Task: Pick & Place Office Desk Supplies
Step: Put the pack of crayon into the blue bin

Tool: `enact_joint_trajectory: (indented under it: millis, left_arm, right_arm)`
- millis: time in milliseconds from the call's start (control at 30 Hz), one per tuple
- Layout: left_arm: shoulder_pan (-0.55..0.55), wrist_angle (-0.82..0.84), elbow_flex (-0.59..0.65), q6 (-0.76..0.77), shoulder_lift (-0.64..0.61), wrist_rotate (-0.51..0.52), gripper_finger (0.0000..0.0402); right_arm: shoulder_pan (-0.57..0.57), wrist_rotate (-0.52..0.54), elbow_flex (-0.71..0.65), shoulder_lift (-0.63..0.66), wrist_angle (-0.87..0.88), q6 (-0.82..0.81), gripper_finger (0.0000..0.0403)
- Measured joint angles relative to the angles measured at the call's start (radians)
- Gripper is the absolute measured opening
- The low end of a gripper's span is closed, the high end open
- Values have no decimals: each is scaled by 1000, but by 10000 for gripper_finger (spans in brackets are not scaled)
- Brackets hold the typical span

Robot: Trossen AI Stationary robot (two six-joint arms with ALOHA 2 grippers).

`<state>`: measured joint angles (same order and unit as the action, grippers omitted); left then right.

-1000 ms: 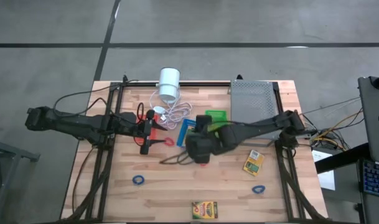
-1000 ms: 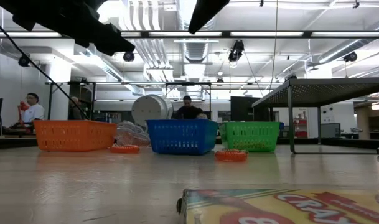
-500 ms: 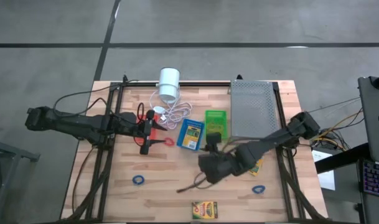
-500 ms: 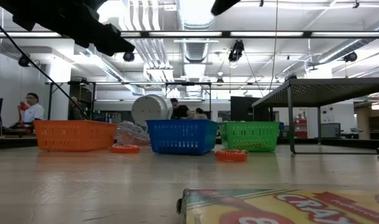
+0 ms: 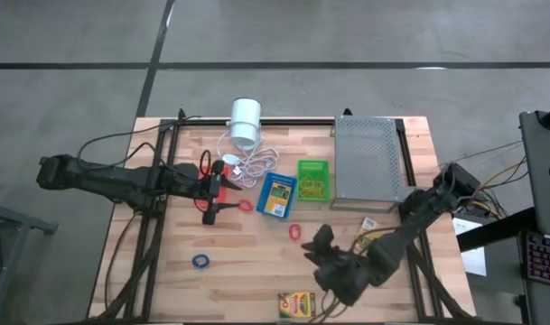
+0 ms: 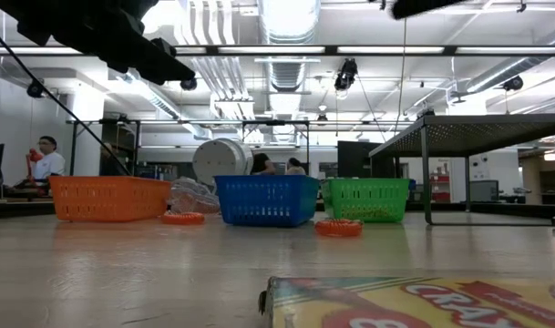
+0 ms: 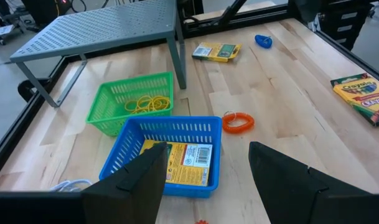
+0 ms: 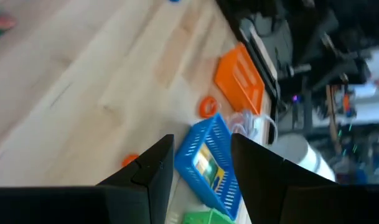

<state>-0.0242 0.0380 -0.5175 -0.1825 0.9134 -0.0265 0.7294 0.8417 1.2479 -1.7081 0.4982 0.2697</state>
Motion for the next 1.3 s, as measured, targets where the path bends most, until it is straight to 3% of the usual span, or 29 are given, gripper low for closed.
enact_joint_trajectory:
  millis: [267,567,700,867,967,1300]
  left_arm:
    - [0,8,0,0,0,0,230]
    - [1,13,0,0,0,0,230]
    - [1,13,0,0,0,0,230]
    - [0,13,0,0,0,0,230]
    - [0,13,0,0,0,0,230]
    - [0,16,0,0,0,0,230]
  right_arm:
    - [79,-42,-3,-6,-82,3,152]
    - [100,-201,0,-9,-94,-239,131]
    - [98,-183,5,-10,-92,-595,128]
    - [69,-154,19,-10,-63,-1325,136]
    - [61,-247,8,-16,-41,-1718,139]
    - [78,-381,49,-172,-107,-2238,133]
